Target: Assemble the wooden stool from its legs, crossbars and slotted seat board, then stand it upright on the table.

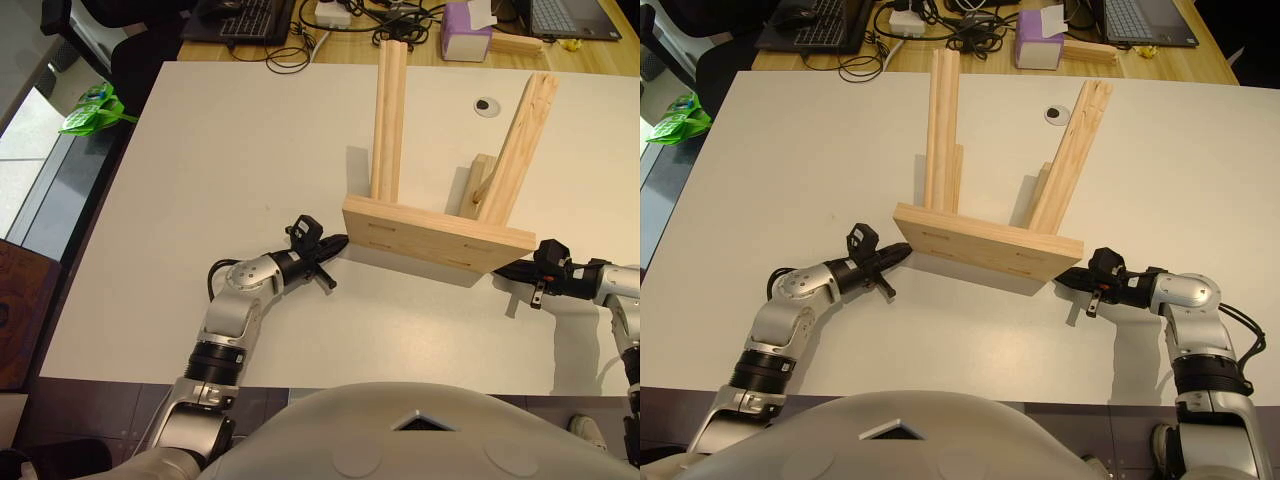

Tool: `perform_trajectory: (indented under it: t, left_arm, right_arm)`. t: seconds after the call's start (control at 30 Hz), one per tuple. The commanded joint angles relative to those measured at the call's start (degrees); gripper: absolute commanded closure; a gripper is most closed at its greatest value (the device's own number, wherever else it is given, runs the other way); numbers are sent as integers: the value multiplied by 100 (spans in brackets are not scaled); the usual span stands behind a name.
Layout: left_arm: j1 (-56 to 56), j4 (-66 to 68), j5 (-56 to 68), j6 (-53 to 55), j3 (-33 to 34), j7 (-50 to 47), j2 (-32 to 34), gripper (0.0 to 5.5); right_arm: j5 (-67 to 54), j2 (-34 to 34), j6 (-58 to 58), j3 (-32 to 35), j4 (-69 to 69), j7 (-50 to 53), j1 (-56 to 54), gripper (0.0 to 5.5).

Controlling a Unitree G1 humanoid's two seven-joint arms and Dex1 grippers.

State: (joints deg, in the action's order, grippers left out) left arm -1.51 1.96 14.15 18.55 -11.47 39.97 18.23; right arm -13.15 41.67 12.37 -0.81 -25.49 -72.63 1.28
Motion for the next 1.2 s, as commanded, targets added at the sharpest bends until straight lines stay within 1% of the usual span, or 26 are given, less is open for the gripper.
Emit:
perform_trajectory:
  t: [0.03, 0.4, 0.73, 1.03, 1.2]
  left_arm:
    - [-46, -96, -27, 67, -83, 62, 16, 547]
    - [-30, -80, -17, 73, -34, 68, 42, 547]
    - [-122, -381, 21, 208, -191, 147, 42, 547]
    - [-286, -883, 152, 482, -258, 257, 203, 547]
    - [-449, -1362, 322, 701, -154, 378, 482, 547]
  right_arm:
    - [60, 85, 29, -29, 0, -79, 128, 550]
    - [-51, 212, -64, 23, 156, -199, 283, 550]
    - [-183, 94, -215, 6, 407, -189, 297, 550]
    - [-653, 245, -833, 295, 1389, -320, 552, 550]
    - [-863, 367, -1217, 444, 1873, -392, 732, 550]
